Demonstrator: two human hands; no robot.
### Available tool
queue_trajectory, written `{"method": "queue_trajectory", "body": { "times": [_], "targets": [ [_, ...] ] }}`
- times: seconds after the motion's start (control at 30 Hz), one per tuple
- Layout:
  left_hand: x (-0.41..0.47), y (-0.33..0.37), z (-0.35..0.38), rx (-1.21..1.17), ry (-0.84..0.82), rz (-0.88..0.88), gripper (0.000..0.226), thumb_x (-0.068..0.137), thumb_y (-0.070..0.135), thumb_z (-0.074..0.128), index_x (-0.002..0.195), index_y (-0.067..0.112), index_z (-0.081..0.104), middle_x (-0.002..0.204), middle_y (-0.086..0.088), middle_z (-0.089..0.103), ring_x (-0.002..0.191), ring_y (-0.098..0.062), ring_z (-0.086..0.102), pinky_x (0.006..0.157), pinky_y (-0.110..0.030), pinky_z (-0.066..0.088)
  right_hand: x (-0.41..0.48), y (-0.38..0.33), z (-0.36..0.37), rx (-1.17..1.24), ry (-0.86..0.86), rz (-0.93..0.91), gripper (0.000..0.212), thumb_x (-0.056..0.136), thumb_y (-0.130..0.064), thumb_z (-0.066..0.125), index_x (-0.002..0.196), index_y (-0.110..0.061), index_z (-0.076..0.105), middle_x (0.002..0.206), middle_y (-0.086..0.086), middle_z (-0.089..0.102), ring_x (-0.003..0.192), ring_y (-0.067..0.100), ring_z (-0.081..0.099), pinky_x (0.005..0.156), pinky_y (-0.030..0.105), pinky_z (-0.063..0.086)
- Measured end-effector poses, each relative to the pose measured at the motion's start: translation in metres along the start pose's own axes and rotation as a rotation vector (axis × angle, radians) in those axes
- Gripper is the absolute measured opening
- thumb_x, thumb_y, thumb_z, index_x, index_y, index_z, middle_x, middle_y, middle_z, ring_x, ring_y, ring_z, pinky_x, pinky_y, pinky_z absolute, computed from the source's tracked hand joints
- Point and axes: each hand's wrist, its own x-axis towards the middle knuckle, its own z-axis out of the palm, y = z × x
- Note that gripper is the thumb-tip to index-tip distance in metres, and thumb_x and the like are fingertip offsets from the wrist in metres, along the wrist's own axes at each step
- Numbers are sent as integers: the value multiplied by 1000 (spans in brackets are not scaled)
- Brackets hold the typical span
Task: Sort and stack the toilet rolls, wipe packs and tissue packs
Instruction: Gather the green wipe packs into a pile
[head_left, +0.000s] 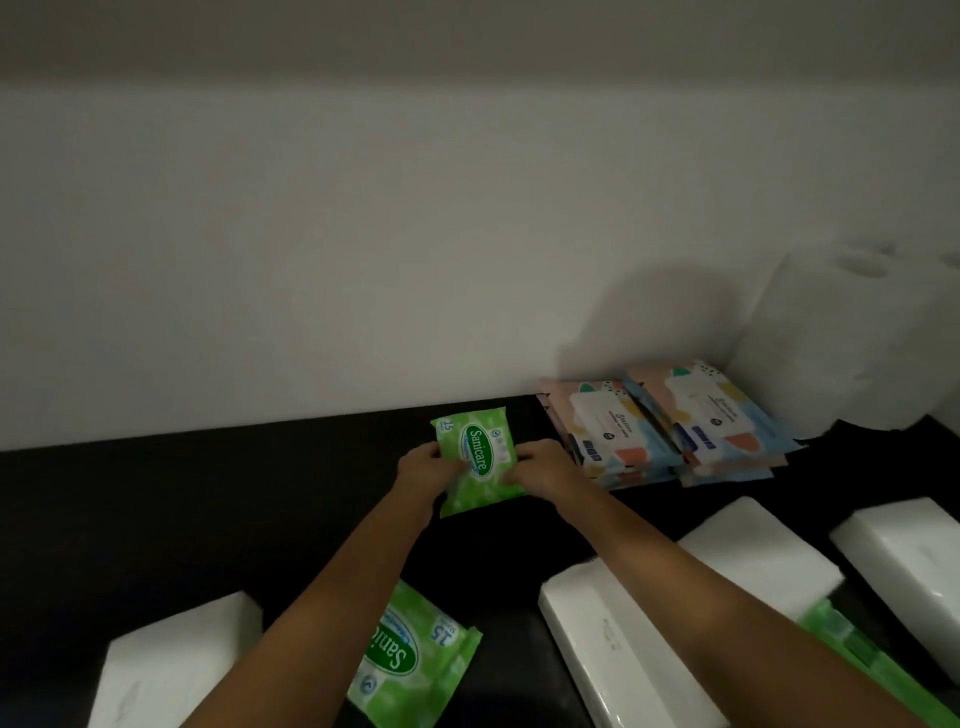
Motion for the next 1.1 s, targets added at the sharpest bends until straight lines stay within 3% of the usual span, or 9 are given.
{"method": "queue_trajectory", "body": {
  "times": [0.17, 0.4, 0.5, 0.6, 0.73, 0.83, 0.87, 0.97, 1.1],
  "targets": [
    [6, -4, 1, 148, 1, 52, 53, 78, 1, 68, 128, 7, 53, 134, -21, 46, 116, -34, 54, 99, -46, 47, 9, 5, 8, -159, -4, -55, 36, 79, -4, 62, 115, 2, 63, 122, 20, 58, 109, 33, 59, 92, 33, 51],
    [5, 2, 3, 148, 13, 100, 58, 82, -1, 63, 136, 8, 45, 137, -16, 45, 118, -32, 53, 96, -36, 47, 18, 4, 8, -160, 24, -87, 41, 76, -6, 66, 117, 1, 62, 123, 20, 56, 109, 33, 57, 94, 38, 51],
    [5, 4, 3, 152, 43, 109, 58, 83, 0, 62, 138, 9, 43, 135, -17, 49, 117, -31, 54, 96, -37, 47, 10, -2, 3, -134, 37, -79, 37, 78, -4, 64, 114, 3, 63, 118, 21, 61, 107, 32, 60, 90, 35, 52],
    [-1, 4, 2, 98, 54, 96, 56, 84, 2, 63, 136, 4, 44, 132, -18, 53, 115, -31, 56, 95, -38, 48, -3, -7, -10, -101, 32, -86, 33, 82, 0, 61, 115, 6, 62, 110, 18, 66, 102, 27, 62, 78, 31, 51],
    [-27, 7, 1, 102, 123, 137, 55, 82, 14, 68, 131, 6, 47, 128, -16, 52, 116, -31, 55, 97, -39, 46, -37, -13, -41, -52, 42, -132, 52, 86, -8, 62, 134, 0, 46, 132, 17, 55, 121, 25, 53, 99, 25, 38],
    [-58, 9, 11, 184, 198, 276, 48, 80, 19, 69, 125, 11, 54, 124, -15, 53, 112, -28, 55, 99, -35, 45, -69, -6, -67, 11, 47, -185, 44, 87, -10, 62, 130, -4, 53, 118, 10, 62, 99, 16, 58, 92, 23, 39],
    [-73, 11, 18, 181, 173, 324, 43, 82, 17, 66, 123, 12, 56, 121, -13, 55, 108, -25, 56, 92, -28, 46, -82, -2, -75, 30, 55, -187, 41, 87, -10, 61, 127, -4, 55, 113, 5, 62, 94, 14, 58, 90, 23, 40],
    [-116, 15, 48, 202, 31, 408, 32, 87, 15, 60, 119, 15, 58, 106, 0, 54, 93, -13, 53, 66, -12, 39, -114, 20, -98, 74, 102, -158, 35, 88, -8, 60, 123, -4, 59, 117, 5, 60, 109, 21, 58, 92, 30, 49],
    [-157, 11, 96, 333, -160, 498, 39, 84, 16, 64, 121, 14, 56, 115, -4, 48, 104, -18, 54, 81, -20, 41, -152, 66, -126, 58, 237, -113, 30, 84, -6, 64, 114, -5, 65, 99, 8, 64, 92, 16, 58, 77, 22, 47]
  ]
}}
